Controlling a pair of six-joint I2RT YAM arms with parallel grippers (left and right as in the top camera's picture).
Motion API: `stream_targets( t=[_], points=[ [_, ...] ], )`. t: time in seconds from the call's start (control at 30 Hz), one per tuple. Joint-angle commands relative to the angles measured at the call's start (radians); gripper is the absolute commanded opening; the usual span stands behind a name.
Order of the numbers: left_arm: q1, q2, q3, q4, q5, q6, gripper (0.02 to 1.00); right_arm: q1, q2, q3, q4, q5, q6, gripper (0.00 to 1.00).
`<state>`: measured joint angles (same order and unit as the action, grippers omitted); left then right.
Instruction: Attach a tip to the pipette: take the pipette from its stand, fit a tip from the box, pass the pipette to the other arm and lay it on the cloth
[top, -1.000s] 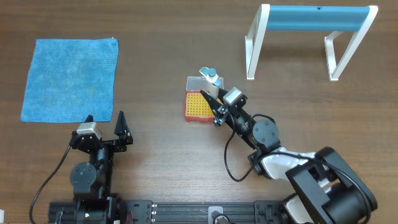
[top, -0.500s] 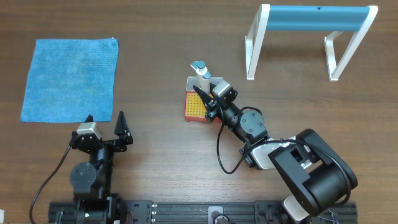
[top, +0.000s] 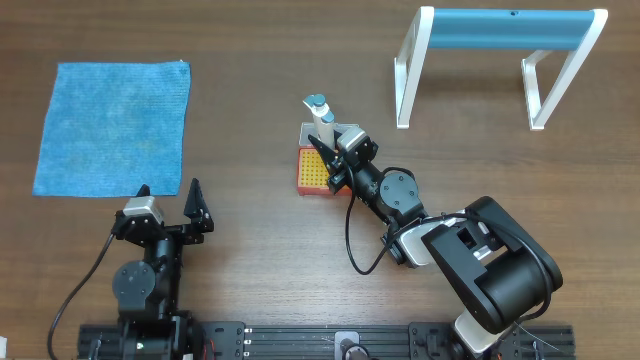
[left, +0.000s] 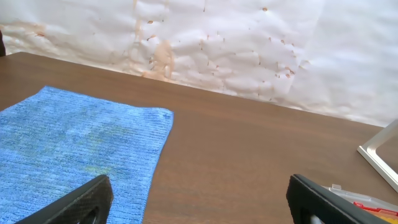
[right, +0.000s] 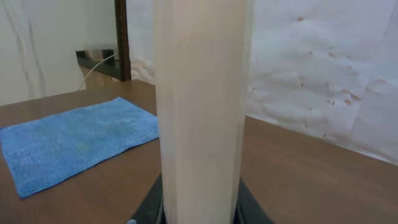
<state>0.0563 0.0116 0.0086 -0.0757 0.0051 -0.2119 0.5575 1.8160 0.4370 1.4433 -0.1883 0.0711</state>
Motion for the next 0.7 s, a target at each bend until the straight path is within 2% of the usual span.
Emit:
stream_targets(
  t=[0.03,0.7],
  points=[
    [0.003,-0.005,-0.003,-0.006,0.007,0.011,0.904,0.000,0.010,0.007,-0.002,0.013,0.015,0.073],
    [0.003,-0.005,-0.003,-0.006,0.007,0.011,0.904,-0.007,0.010,-0.010,-0.026,0.012,0.015,0.077]
  ],
)
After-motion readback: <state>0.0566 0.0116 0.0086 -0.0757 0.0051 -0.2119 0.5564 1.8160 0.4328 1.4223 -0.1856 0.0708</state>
